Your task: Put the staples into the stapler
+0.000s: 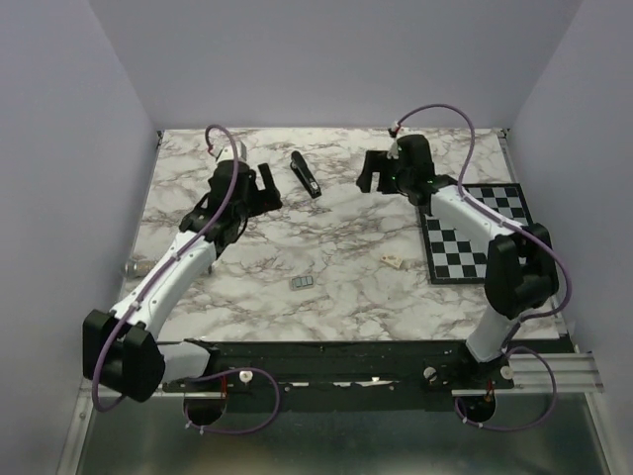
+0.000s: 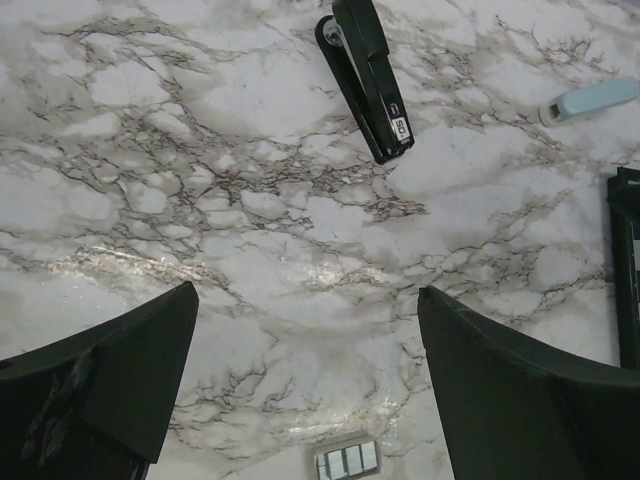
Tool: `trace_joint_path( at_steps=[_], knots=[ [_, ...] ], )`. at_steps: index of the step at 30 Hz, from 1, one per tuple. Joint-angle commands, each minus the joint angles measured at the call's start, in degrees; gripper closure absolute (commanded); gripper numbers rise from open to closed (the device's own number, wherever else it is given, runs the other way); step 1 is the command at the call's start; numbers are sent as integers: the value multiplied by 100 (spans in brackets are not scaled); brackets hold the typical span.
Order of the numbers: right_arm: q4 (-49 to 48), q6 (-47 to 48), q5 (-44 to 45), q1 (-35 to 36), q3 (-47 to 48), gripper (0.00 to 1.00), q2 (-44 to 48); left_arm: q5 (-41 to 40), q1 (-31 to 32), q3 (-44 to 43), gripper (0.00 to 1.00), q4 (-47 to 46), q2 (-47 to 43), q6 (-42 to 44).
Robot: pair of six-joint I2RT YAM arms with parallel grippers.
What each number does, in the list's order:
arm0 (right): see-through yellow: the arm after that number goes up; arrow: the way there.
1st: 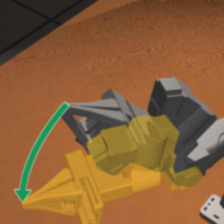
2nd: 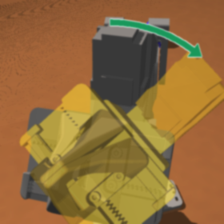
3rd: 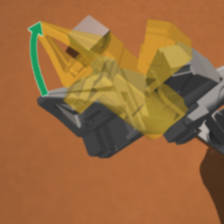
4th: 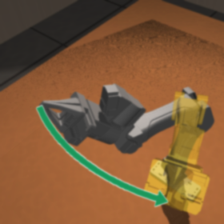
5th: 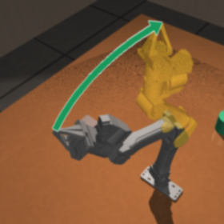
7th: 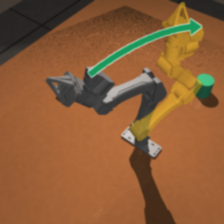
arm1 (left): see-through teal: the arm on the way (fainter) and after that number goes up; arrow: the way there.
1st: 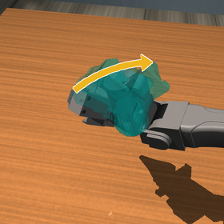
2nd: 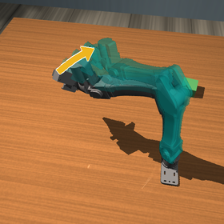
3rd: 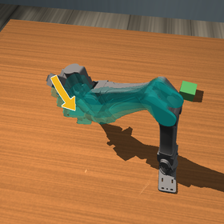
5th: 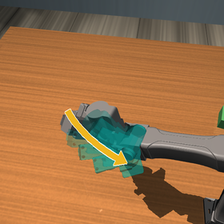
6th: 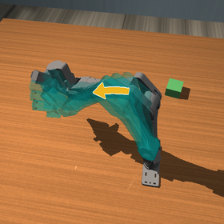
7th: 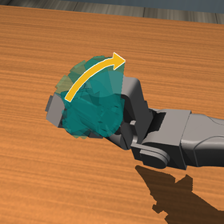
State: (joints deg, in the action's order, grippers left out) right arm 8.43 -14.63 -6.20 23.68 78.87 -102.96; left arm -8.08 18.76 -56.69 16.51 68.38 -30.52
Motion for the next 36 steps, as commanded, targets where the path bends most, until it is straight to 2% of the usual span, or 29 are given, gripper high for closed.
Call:
trace_joint_path(
  at_steps=[1, 6, 11, 21, 26, 29, 33, 34, 35, 36],
  knots=[
    [-754, -856, 997, -153, -1283, 0, 881, -1160, 557, -860, 1, 378, 1016, -427],
    [-1544, -1217, 1042, -145, -2585, 0, 2120, -1372, 795, -1766, 1, 195, 2186, -622],
    [-2484, -1446, 664, -145, -4043, 0, 3316, -1468, 839, -2854, 1, 133, 3601, -656],
    [-2802, -1639, 162, -153, -5030, 0, 4161, -1908, 831, -5008, 1, 387, 5790, -657],
    [-3022, -1666, -4, -136, -5127, 0, 4178, -1979, 761, -6246, 4, 1037, 6819, -727],
    [-3049, -1657, 92, -136, -5180, 0, 4187, -1987, 717, -6504, 10, 1249, 7075, -744],
    [-3066, -1639, 92, -144, -5171, 0, 4205, -1917, 690, -6373, 27, 1258, 7067, -648],
    [-3058, -1631, 84, -136, -5171, 0, 4205, -1856, 681, -6329, 28, 1249, 7049, -622],
    [-3057, -1630, 101, -136, -5180, 0, 4205, -1812, 681, -6268, 36, 1249, 7031, -587],
    [-3057, -1639, 118, -136, -5189, 0, 4214, -1751, 672, -6232, 40, 1240, 7014, -525]
  ],
)
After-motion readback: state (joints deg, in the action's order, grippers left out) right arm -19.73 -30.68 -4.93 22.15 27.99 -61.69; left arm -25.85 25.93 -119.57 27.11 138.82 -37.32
